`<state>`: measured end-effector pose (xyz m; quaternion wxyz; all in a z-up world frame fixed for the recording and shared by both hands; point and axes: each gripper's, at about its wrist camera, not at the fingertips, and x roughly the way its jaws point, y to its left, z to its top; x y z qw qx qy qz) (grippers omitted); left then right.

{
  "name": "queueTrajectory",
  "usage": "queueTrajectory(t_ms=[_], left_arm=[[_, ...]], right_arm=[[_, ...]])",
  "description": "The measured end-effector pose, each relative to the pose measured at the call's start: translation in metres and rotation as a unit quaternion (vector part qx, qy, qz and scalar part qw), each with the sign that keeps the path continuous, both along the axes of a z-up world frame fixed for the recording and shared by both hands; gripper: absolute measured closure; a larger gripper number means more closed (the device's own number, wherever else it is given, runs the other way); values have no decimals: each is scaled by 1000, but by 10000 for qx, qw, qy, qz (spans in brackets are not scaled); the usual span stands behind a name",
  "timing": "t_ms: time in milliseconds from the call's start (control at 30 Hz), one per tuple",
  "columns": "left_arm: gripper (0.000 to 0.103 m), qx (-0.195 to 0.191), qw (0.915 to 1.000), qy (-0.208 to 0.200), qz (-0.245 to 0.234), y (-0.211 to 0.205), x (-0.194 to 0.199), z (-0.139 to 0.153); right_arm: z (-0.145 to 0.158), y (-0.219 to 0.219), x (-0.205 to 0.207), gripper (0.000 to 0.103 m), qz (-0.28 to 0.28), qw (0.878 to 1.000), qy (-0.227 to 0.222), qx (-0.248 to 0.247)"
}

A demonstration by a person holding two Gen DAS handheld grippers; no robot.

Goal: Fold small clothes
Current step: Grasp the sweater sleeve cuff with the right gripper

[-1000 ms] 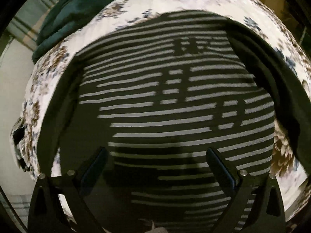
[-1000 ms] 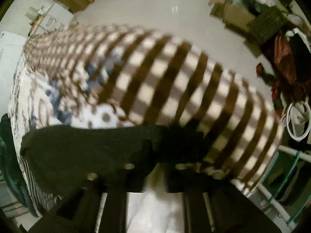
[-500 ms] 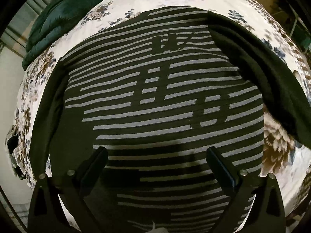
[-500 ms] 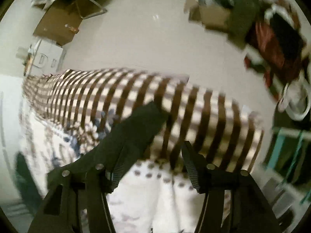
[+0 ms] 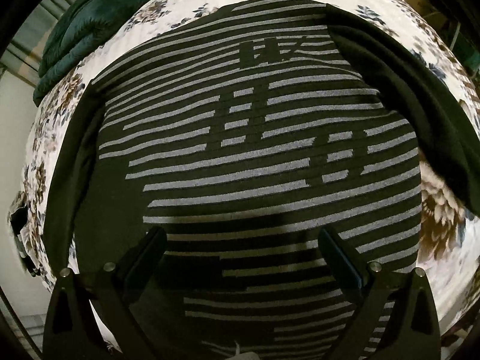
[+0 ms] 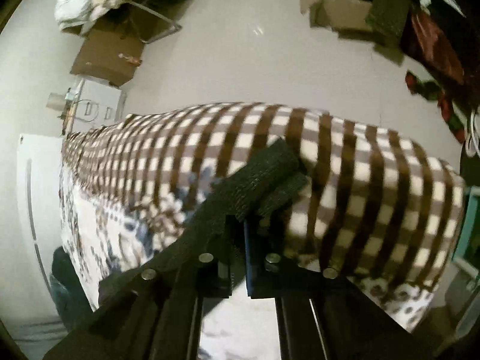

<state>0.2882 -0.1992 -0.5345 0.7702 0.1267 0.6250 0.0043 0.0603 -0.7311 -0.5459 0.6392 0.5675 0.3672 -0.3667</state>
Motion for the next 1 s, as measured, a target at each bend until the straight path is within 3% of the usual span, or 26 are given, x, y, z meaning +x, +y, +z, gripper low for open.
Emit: queueTrajectory(t_ms=[100, 167, 233, 300, 333, 367, 400, 500, 667, 800, 833, 867, 900, 1000], left_arm=[[0, -15, 10000, 34, -1, 1, -3, -1], [0, -17, 10000, 51, -5, 3, -5, -2], [0, -5, 10000, 82, -18, 4, -7, -3], [0, -21, 9999, 106, -21, 5, -8, -3], [0, -19, 9999, 110, -35, 5, -9, -3], [0, -18, 9999, 103, -51, 5, -9, -3], [0, -13, 9999, 90, -71, 4, -10, -2], [0, 29, 9999, 42, -139, 4, -12, -3], [0, 24, 9999, 63, -144, 1, -13, -5], [0, -8, 9998, 3, -178, -1, -15, -3], [0, -12, 9998, -10, -185, -1, -15, -3], [0, -15, 9998, -22, -188, -1, -15, -2], [0, -20, 9998, -29, -188, -1, -15, -2], [0, -27, 9998, -55, -169, 1, -16, 0]], right_arm=[[23, 18, -15, 98, 104, 9998, -11, -151], [25, 26, -27, 98, 287, 9992, 258, -49], [10, 33, -38, 98, 623, 9940, 855, 278], [-12, 37, -56, 86, 621, 9865, 1370, 647], [-20, 38, -65, 78, 511, 9861, 1333, 856], [-26, 37, -76, 58, 315, 9872, 1184, 1019], [-27, 36, -86, 45, 76, 9894, 982, 1067], [-23, 30, -106, 37, -361, 9947, 304, 917], [-28, 4, -91, 28, -214, 9988, 27, 445], [-51, -16, -57, 30, 209, 9980, -133, 582], [-52, -17, -51, 37, 326, 9974, -152, 628], [-50, -15, -44, 70, 431, 9974, -157, 550], [-47, -12, -36, 91, 601, 9970, -97, 483], [-21, -1, -15, 92, 870, 9959, 78, 228]])
